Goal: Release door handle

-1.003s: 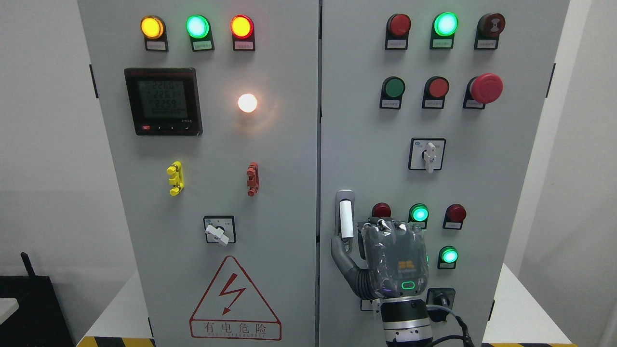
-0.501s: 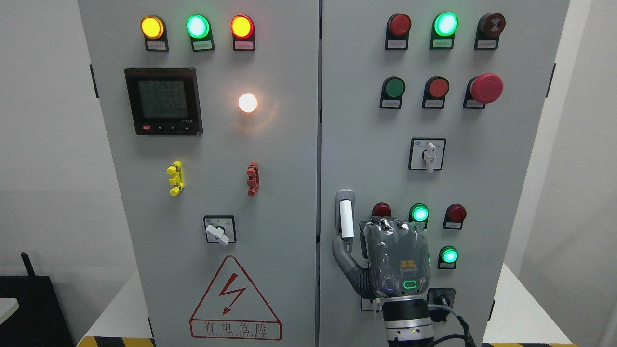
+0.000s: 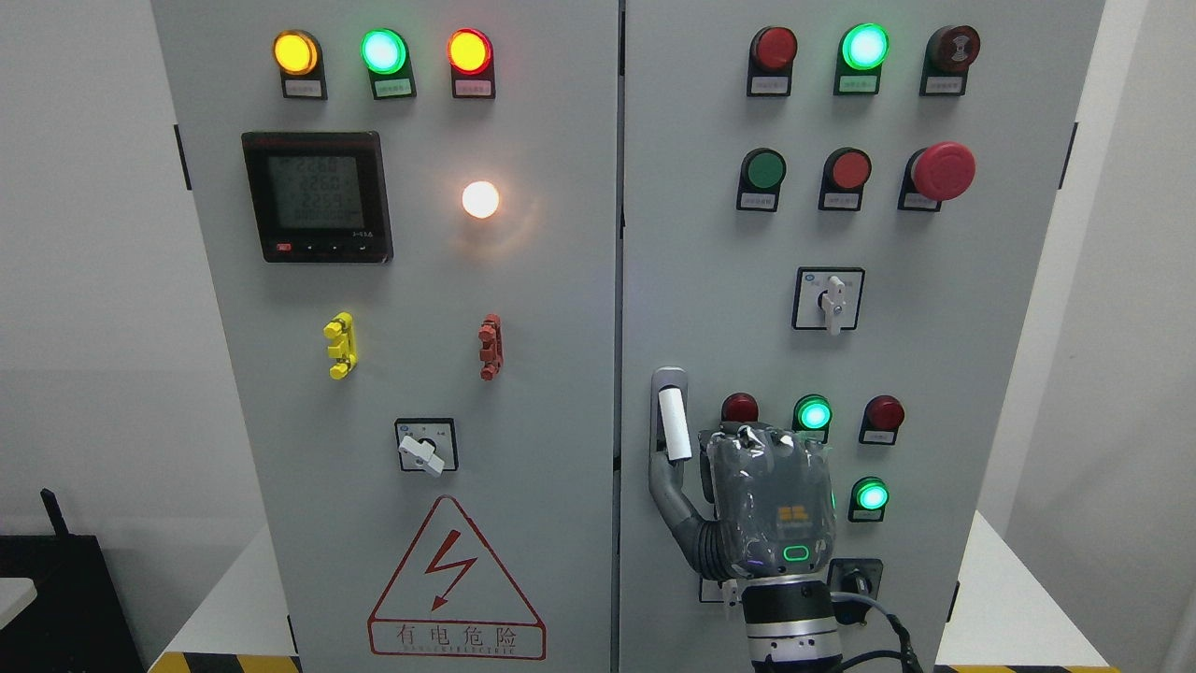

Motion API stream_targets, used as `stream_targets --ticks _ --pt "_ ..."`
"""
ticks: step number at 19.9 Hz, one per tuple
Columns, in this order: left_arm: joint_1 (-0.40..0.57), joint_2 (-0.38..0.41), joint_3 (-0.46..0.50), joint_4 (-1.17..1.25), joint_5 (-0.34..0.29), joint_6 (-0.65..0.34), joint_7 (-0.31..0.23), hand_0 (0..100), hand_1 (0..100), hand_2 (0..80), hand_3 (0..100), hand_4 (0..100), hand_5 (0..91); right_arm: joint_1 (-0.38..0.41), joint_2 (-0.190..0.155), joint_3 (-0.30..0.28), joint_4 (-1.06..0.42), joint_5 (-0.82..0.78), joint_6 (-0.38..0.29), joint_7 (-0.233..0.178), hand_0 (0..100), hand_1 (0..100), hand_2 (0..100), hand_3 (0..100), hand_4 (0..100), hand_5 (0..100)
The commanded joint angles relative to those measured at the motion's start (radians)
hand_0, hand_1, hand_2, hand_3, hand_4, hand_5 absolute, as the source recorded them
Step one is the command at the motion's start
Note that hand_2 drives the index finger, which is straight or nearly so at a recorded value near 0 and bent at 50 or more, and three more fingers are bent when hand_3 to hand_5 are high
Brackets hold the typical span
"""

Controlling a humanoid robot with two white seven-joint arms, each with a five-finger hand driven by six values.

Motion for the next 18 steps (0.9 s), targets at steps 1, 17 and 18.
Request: stream_targets --ticks 1,17,18 --pt "-0.017 0.000 0.031 0.025 -0.029 0.001 0.000 12 39 0.0 0 0 0.0 0.002 0.001 -0.017 -0.005 -0.002 0.000 -0.009 55 39 100 100 100 97" --pt "-0.017 0.000 0.031 0.023 -0.029 0.001 0.000 12 39 0.0 0 0 0.0 0.002 0.000 -0.035 -0.005 -0.002 0.000 -0.009 55 39 100 100 100 97" --pt "-0.017 0.000 0.031 0.025 -0.029 0.001 0.000 12 39 0.0 0 0 0.0 0.002 0.000 -0.040 -0.007 -0.002 0.000 -0.009 54 40 100 100 100 97"
